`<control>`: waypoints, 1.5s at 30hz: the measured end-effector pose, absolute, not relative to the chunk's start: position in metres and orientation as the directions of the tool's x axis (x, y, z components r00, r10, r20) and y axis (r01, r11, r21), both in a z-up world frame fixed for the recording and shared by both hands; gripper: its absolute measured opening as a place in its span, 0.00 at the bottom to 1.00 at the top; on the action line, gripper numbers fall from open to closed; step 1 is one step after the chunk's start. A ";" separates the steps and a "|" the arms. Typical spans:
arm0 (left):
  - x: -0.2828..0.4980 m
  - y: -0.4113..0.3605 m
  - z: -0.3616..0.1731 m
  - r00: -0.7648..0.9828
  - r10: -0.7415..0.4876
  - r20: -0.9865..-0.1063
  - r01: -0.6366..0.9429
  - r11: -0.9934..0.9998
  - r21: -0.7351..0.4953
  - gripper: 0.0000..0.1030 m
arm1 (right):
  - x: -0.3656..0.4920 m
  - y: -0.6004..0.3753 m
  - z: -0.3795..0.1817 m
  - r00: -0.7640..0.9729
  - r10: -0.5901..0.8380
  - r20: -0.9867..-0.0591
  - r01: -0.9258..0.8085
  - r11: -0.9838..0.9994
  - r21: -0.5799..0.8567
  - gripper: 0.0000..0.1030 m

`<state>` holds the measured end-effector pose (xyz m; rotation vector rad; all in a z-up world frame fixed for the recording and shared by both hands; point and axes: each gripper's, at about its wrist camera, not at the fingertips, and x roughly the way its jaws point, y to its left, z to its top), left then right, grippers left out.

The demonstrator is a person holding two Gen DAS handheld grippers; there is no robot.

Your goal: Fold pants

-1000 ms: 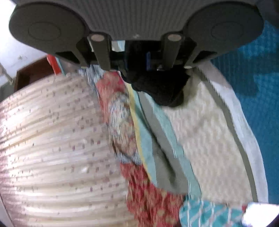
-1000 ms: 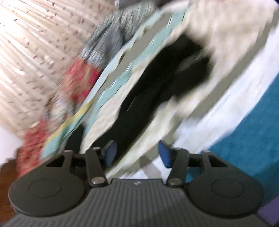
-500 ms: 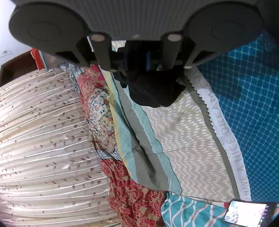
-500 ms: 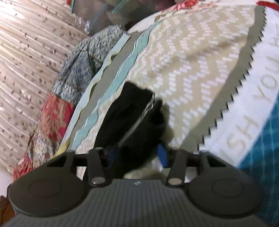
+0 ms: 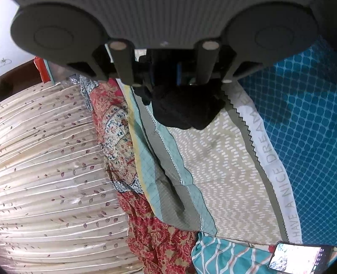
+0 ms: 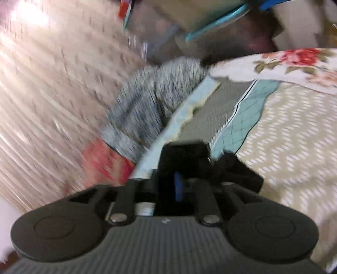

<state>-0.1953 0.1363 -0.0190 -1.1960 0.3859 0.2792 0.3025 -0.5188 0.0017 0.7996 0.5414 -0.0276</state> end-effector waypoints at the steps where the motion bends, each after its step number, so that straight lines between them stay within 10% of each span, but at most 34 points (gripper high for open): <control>1: -0.195 0.134 -0.019 0.901 0.006 -0.434 -0.410 0.343 -0.845 0.16 | 0.313 -0.516 -0.007 0.846 0.139 -0.514 0.257 0.738 0.624 0.51; 14: -0.181 0.130 -0.016 0.878 0.007 -0.478 -0.447 0.365 -0.816 0.16 | 0.235 -0.541 -0.094 0.788 0.117 -0.604 0.383 0.676 0.630 0.51; 16: -0.170 0.130 -0.007 0.877 0.006 -0.481 -0.445 0.386 -0.808 0.16 | 0.253 -0.529 -0.089 0.765 0.108 -0.634 0.376 0.724 0.578 0.08; 18: -0.148 0.135 0.007 0.875 0.000 -0.485 -0.438 0.431 -0.789 0.16 | 0.275 -0.521 -0.074 0.734 0.071 -0.676 0.395 0.765 0.508 0.05; 23: -0.053 0.155 0.085 0.901 -0.013 -0.434 -0.352 0.562 -0.748 0.16 | 0.290 -0.547 0.028 0.866 0.025 -0.499 0.357 0.668 0.653 0.05; 31: -0.038 0.112 0.170 0.993 -0.070 -0.100 -0.028 0.666 -0.746 0.16 | 0.211 -0.599 0.128 0.968 -0.022 -0.252 0.209 0.627 0.751 0.05; 40: -0.138 0.103 -0.051 0.817 -0.110 -0.566 -0.452 0.488 -0.747 0.16 | 0.093 -0.649 -0.007 0.845 -0.018 -0.535 0.447 0.573 0.687 0.06; 45: -0.182 0.100 -0.107 0.753 -0.096 -0.651 -0.569 0.402 -0.717 0.14 | 0.044 -0.660 -0.062 0.769 -0.045 -0.638 0.573 0.492 0.656 0.06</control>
